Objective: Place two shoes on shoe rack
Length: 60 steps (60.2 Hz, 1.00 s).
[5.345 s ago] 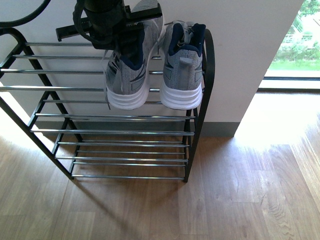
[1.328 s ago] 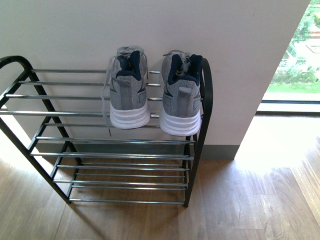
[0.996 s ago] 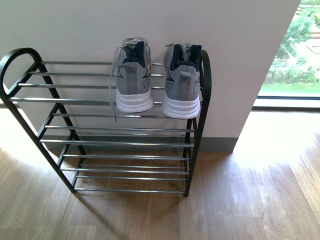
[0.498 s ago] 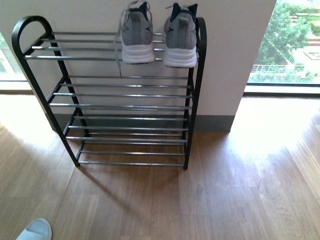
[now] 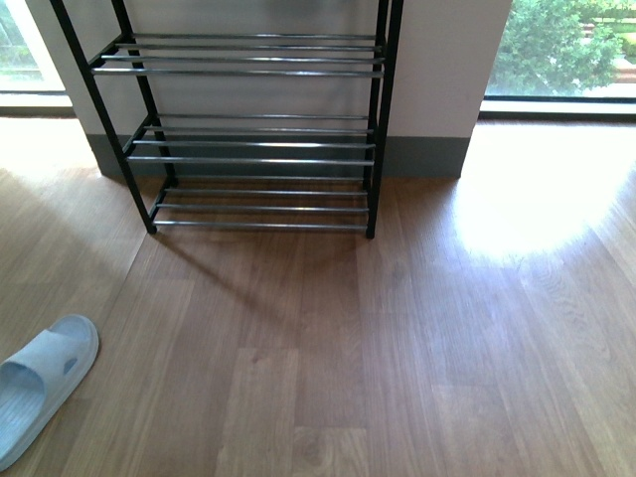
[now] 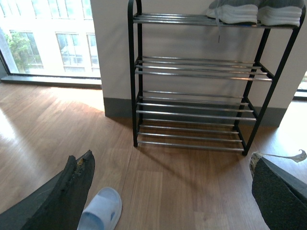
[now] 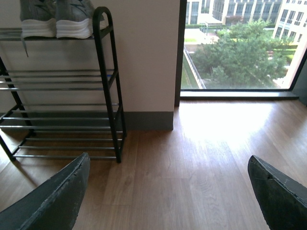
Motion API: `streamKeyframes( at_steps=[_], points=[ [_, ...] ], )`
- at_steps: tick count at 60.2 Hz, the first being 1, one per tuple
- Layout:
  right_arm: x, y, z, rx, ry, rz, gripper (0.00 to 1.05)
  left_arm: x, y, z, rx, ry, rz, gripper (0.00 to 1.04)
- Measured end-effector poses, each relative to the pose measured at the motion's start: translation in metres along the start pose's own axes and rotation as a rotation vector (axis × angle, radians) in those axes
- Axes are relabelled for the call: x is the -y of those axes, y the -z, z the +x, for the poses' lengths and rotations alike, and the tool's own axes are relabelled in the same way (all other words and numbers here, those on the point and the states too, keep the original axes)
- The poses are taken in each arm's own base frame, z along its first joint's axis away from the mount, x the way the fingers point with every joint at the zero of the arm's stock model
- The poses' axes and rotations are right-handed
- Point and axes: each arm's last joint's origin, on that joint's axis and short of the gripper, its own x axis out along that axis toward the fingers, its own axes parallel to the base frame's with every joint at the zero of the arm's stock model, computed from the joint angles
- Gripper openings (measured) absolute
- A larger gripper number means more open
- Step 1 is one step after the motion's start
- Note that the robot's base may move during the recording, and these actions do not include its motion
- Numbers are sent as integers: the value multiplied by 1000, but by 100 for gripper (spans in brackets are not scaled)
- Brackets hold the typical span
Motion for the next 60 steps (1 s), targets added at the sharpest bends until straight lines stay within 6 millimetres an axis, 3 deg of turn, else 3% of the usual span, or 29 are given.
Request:
streamKeyframes(
  at_steps=[60],
  points=[
    [0,0,0,0,-3,0,96,0,0,0,0,-1,0,95]
  ],
)
